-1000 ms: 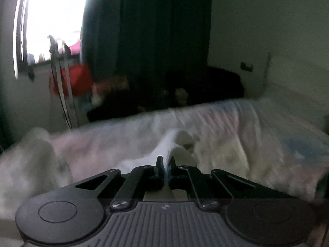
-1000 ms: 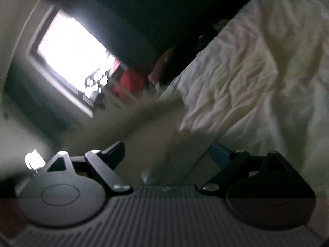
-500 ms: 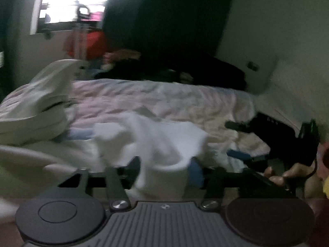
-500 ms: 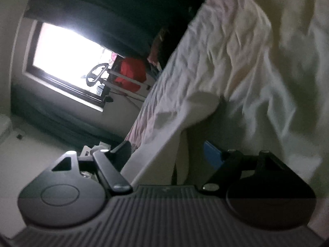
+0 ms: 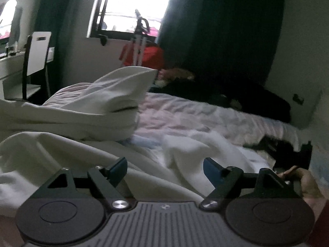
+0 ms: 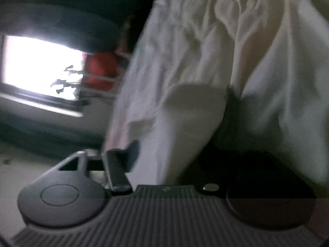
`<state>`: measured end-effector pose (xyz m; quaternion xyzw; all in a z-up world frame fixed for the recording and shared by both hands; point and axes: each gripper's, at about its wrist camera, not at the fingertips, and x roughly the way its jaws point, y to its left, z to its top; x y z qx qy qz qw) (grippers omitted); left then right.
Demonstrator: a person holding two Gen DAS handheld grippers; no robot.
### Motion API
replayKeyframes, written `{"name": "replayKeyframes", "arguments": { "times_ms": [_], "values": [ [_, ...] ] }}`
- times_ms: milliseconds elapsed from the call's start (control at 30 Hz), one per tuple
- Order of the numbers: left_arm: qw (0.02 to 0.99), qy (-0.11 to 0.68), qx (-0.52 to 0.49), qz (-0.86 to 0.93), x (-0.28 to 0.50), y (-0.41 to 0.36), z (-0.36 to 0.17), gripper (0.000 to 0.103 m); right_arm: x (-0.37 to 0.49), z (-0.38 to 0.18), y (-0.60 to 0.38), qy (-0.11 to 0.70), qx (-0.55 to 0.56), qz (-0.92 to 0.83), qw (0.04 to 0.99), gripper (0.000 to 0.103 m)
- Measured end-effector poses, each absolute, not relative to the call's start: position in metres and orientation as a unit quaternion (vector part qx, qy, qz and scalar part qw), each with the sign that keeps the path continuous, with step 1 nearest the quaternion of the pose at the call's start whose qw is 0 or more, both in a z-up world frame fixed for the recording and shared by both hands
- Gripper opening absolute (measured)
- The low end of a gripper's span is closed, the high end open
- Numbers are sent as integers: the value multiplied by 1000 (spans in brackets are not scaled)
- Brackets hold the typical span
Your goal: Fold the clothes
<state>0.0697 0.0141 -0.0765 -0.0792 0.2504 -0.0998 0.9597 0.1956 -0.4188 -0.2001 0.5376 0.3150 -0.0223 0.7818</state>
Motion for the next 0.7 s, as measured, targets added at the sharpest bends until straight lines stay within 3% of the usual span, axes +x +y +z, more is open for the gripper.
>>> {"name": "replayKeyframes", "arguments": {
  "times_ms": [33,67,167,467,567,700],
  "values": [
    [960,251,-83,-89,78,18,-80,83,207,-200,-419,323,520,-42,789,24],
    [961,252,-86,-78,85,22,-84,83,216,-196,-418,327,499,-56,801,17],
    [957,265,-103,-61,104,30,-92,83,237,-170,-417,308,435,-76,842,9],
    [951,281,-115,-61,127,32,-103,83,216,-66,-477,115,337,-151,922,9],
    [952,279,-106,-64,123,29,-103,83,183,-81,-514,105,344,-215,908,9],
    [951,286,-97,-62,121,25,-102,83,137,-146,-561,155,466,-249,835,9]
  ]
}}
